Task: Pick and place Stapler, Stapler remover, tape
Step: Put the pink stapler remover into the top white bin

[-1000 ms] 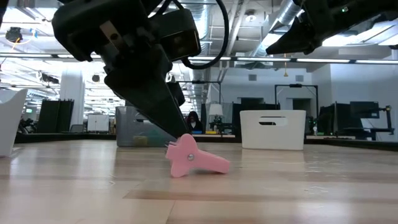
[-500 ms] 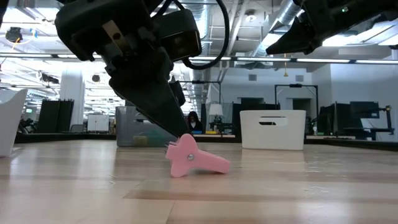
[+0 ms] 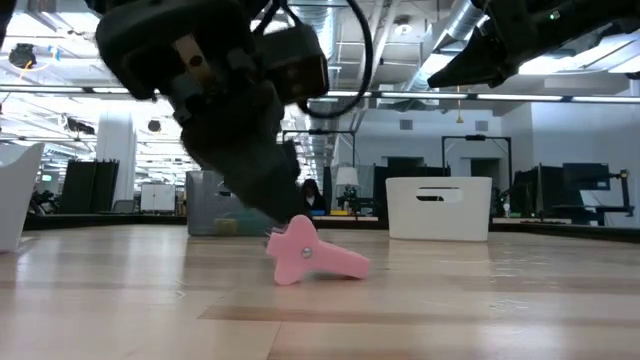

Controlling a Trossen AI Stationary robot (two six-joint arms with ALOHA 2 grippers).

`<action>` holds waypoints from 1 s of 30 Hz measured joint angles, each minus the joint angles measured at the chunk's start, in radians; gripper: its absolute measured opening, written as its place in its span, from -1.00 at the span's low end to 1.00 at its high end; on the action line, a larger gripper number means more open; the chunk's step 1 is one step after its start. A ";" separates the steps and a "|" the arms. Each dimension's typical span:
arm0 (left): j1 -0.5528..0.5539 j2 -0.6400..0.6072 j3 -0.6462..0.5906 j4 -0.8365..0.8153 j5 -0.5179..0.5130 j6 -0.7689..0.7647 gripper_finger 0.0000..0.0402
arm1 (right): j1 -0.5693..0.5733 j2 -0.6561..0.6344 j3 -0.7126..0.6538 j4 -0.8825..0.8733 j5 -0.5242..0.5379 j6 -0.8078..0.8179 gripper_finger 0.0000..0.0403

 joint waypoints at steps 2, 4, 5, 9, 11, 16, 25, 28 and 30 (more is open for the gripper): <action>0.000 0.022 0.000 0.006 0.029 -0.033 -0.54 | 0.000 0.000 0.000 0.000 0.000 0.000 -1.00; 0.001 0.051 0.000 0.041 0.068 -0.057 -0.58 | 0.000 0.000 0.000 0.000 0.000 0.000 -1.00; 0.001 0.064 0.000 0.063 0.087 -0.061 -0.59 | 0.000 0.000 0.000 0.000 0.000 0.000 -1.00; 0.011 0.082 0.000 0.109 0.121 -0.062 -0.67 | 0.000 0.000 0.000 0.001 0.000 0.000 -1.00; 0.016 0.082 0.001 0.111 0.126 -0.062 -0.72 | 0.000 0.000 0.000 0.000 0.000 0.000 -1.00; 0.021 0.082 0.002 0.118 0.126 -0.033 -0.92 | 0.000 0.000 0.000 0.000 0.000 0.000 -1.00; 0.072 0.040 -0.001 0.105 0.076 0.097 -0.95 | 0.041 -0.001 0.000 0.032 0.091 -0.035 -1.00; 0.114 -0.006 -0.001 0.113 0.016 0.169 -0.95 | 0.091 -0.011 0.000 0.067 0.201 -0.076 -1.00; 0.150 -0.043 -0.001 0.109 -0.037 0.234 -0.95 | 0.128 -0.022 0.000 0.067 0.281 -0.090 -1.00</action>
